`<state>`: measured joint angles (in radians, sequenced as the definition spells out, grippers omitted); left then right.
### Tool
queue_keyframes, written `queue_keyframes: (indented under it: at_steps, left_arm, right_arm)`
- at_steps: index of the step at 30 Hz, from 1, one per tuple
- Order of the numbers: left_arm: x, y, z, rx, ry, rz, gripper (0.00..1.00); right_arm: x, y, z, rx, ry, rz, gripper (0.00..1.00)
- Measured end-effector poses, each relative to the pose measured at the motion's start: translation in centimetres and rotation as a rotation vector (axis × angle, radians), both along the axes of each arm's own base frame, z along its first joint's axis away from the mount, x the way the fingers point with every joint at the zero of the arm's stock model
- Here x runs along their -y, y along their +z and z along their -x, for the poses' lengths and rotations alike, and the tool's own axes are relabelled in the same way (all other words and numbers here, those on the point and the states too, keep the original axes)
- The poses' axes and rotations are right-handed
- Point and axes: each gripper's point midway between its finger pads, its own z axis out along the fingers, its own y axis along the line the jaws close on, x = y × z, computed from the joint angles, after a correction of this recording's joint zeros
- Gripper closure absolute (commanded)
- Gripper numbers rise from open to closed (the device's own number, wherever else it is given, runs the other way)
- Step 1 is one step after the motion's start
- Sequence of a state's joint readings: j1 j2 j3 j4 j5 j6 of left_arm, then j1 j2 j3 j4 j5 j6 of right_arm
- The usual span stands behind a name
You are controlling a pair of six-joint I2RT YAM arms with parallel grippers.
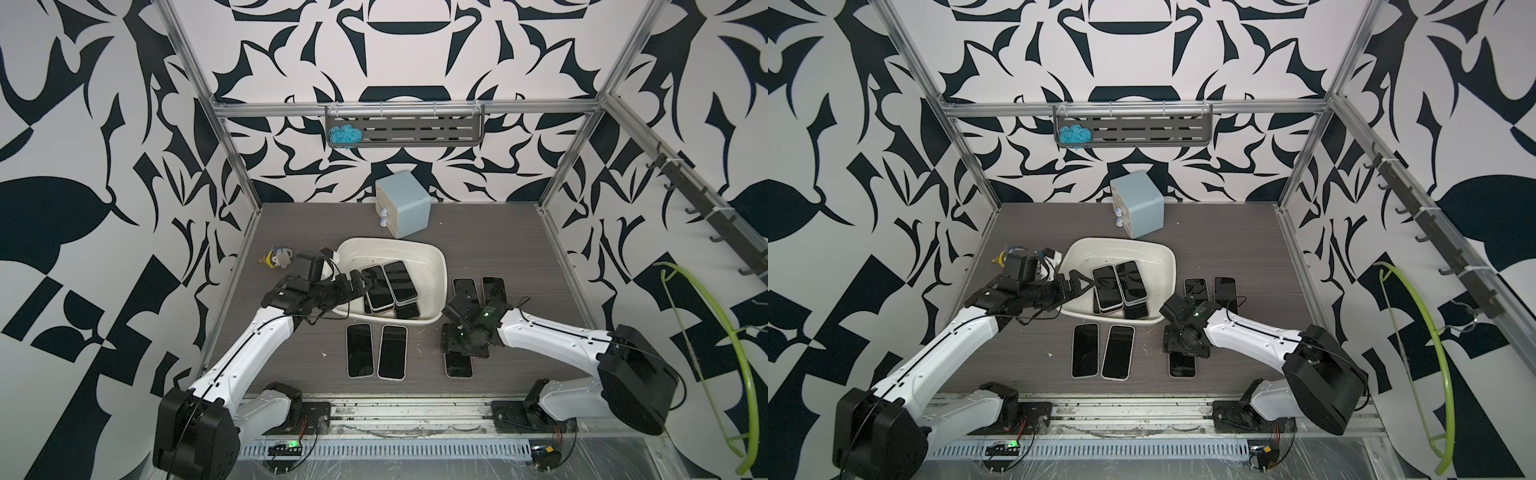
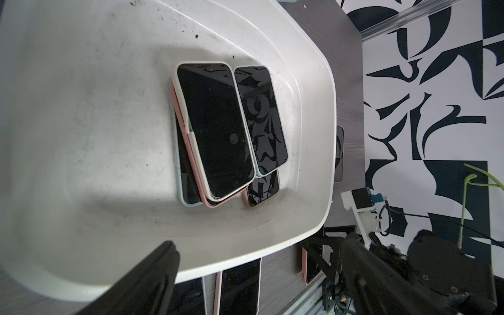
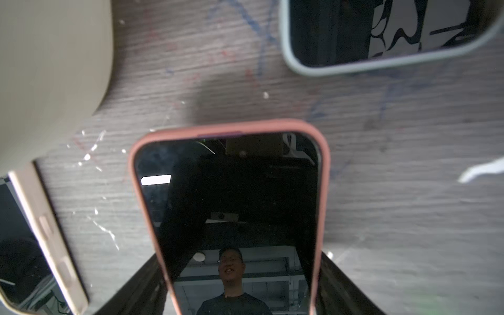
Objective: Take the phone out of the storage box
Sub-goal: Place the phone at the center of the board.
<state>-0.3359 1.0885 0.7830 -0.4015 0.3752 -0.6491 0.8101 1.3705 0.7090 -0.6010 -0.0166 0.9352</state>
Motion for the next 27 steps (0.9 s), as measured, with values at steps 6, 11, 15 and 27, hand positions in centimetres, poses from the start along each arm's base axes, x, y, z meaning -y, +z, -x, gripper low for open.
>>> queue_keyframes:
  at_steps: [6, 11, 15, 27]
  left_arm:
    - [-0.6, -0.2, 0.9, -0.016, 0.02, -0.009, 0.0]
    - [-1.1, -0.2, 1.8, -0.014, 0.038, -0.013, 0.0]
    - [-1.6, -0.4, 2.5, -0.022, 0.051, -0.019, 0.0]
    - [-2.8, -1.0, 4.3, -0.044, 0.088, -0.043, 0.0]
  right_arm:
    - [-1.7, -0.8, -0.1, 0.016, 0.014, -0.024, 0.38]
    - [-2.4, -0.8, -0.3, 0.026, 0.029, -0.023, 0.35]
    - [-2.7, -1.0, -0.5, 0.011, 0.009, 0.0, 0.26]
    - [-4.2, -0.8, -1.0, 0.01, 0.042, 0.006, 0.01]
